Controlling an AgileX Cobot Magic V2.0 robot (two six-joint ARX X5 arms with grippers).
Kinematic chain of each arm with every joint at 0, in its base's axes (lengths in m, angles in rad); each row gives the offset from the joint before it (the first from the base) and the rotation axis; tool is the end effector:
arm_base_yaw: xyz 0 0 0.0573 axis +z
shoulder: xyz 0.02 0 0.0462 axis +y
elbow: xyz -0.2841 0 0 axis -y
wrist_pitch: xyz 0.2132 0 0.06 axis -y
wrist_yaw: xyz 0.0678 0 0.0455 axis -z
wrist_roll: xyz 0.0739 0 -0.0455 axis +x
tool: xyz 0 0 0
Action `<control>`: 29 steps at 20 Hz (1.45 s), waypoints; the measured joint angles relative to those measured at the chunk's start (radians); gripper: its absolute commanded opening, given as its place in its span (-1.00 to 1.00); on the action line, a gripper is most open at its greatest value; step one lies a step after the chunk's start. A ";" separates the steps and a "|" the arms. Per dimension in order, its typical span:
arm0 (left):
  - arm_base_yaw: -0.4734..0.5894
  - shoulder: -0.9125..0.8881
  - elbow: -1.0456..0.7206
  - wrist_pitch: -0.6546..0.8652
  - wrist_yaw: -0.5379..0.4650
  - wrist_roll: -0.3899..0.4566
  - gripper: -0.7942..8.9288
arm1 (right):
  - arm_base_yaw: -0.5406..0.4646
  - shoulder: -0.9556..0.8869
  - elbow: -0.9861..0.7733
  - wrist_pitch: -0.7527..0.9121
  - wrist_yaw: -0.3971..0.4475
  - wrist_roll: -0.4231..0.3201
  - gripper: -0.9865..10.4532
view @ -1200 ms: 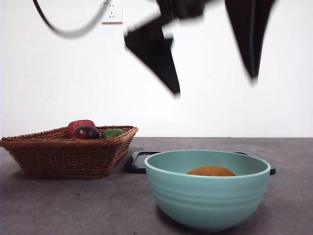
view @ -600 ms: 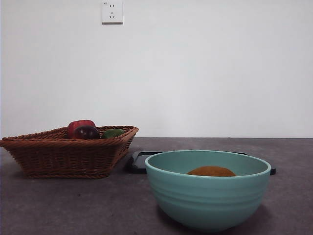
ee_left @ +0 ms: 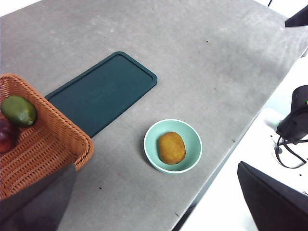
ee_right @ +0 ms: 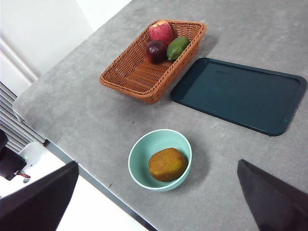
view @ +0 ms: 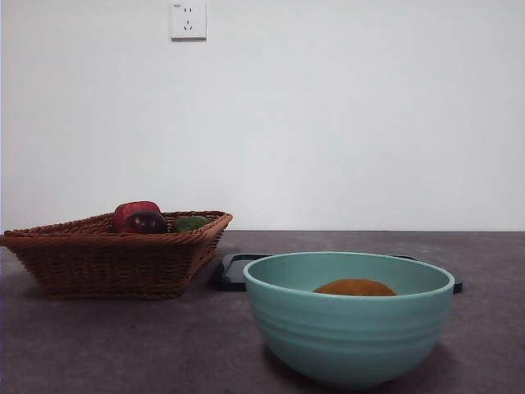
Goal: Pick up the wifruite, put it on the bowl, pick up the plate, put it on desk
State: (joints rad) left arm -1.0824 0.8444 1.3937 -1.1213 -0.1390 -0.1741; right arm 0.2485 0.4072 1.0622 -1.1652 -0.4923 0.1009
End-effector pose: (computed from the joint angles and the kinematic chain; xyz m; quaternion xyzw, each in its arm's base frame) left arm 0.0561 -0.0838 0.4021 0.0869 0.2681 -0.4142 0.8654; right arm -0.0012 0.0357 0.3286 0.0761 0.2678 0.3372 0.8993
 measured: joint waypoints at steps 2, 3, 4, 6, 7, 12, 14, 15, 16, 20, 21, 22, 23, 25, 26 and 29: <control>0.000 -0.080 -0.099 0.058 -0.015 -0.004 0.38 | 0.000 0.000 0.000 0.000 0.000 0.000 0.16; 0.000 -0.120 -0.148 0.090 -0.016 -0.011 0.38 | 0.000 0.000 0.000 0.000 0.000 0.000 0.16; 0.000 -0.164 -0.198 0.123 -0.016 -0.021 0.38 | 0.000 0.000 0.000 0.000 0.000 0.000 0.16; 0.000 -0.243 -0.285 0.166 -0.017 -0.039 0.38 | 0.000 0.000 0.000 0.000 0.000 0.001 0.16; 0.000 -0.278 -0.318 0.171 -0.017 -0.050 0.38 | 0.000 0.000 0.000 0.000 0.000 0.003 0.16; 0.000 -0.344 -0.374 0.175 -0.017 -0.076 0.39 | 0.000 0.000 0.000 0.000 0.001 0.009 0.16; 0.000 -0.348 -0.374 0.177 -0.017 -0.077 0.39 | 0.000 0.000 0.000 0.000 0.013 0.012 0.16; 0.000 -0.348 -0.374 0.177 -0.017 -0.079 0.39 | 0.000 0.003 0.000 0.000 0.020 0.012 0.16; 0.000 -0.348 -0.374 0.177 -0.017 -0.079 0.39 | 0.000 0.008 0.000 -0.001 0.021 0.013 0.16; 0.000 -0.348 -0.374 0.177 -0.017 -0.079 0.39 | 0.000 0.090 0.000 -0.005 0.021 0.015 0.16; 0.000 -0.348 -0.374 0.177 -0.017 -0.079 0.39 | 0.000 0.127 0.000 -0.005 0.021 0.015 0.16; 0.000 -0.348 -0.374 0.177 -0.017 -0.079 0.39 | 0.000 0.156 0.000 -0.005 0.021 0.014 0.16; 0.000 -0.348 -0.374 0.177 -0.017 -0.079 0.39 | 0.000 0.195 0.000 -0.005 0.021 0.010 0.16; 0.000 -0.348 -0.374 0.177 -0.017 -0.079 0.39 | 0.013 0.268 0.000 -0.004 0.021 -0.002 0.16; 0.000 -0.348 -0.374 0.177 -0.017 -0.079 0.39 | 0.024 0.309 0.000 -0.004 0.023 -0.010 0.16; 0.000 -0.348 -0.374 0.177 -0.017 -0.079 0.39 | 0.070 0.443 0.000 -0.003 0.068 -0.026 0.16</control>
State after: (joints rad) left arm -1.0824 0.4969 1.0195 -0.9447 -0.1562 -0.2531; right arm 0.3183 0.8497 1.0626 -1.1683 -0.4240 0.0746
